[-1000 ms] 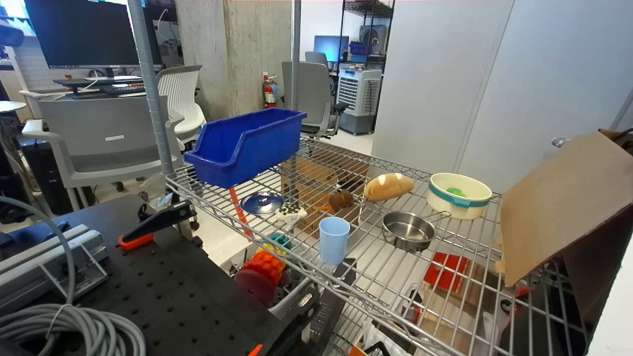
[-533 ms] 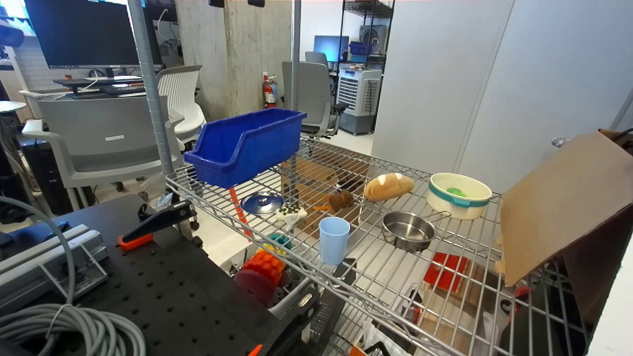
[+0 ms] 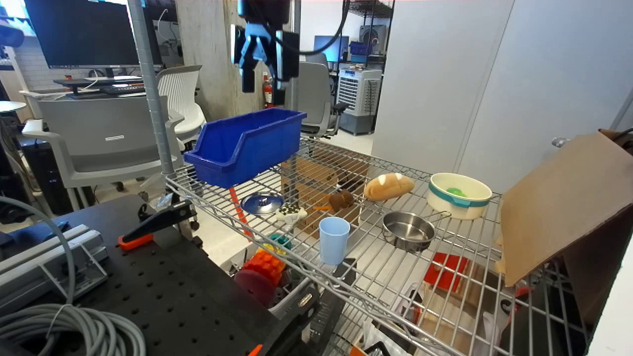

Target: Pick the lid and put it on the pan

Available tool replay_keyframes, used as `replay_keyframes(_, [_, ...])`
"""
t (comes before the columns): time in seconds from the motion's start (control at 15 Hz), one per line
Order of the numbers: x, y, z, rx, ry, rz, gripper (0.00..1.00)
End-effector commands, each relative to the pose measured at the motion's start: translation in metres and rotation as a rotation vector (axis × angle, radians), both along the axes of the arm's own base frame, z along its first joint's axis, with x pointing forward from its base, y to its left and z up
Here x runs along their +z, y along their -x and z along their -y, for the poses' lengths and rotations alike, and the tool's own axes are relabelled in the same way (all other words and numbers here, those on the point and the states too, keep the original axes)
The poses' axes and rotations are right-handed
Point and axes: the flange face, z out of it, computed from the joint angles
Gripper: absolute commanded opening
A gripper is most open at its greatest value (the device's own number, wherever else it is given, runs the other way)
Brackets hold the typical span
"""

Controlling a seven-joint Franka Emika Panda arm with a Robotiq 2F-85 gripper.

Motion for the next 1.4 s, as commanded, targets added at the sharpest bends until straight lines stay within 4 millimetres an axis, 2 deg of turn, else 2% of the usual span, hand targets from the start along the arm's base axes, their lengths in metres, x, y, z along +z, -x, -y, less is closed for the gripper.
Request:
replay_keyframes(0.0, [-0.054, -0.015, -0.002, -0.066, 0.009, -0.001, 1.0])
replay_keyframes(0.13, [-0.08, -0.016, 0.001, -0.091, 0.021, -0.003, 1.0])
replay_keyframes(0.33, [-0.105, -0.015, 0.001, -0.104, 0.036, 0.014, 1.0])
replay_keyframes(0.8, [-0.136, -0.005, -0.016, -0.087, 0.063, 0.025, 1.0])
replay_keyframes(1.33, [-0.188, -0.013, -0.024, -0.146, 0.097, 0.028, 1.0])
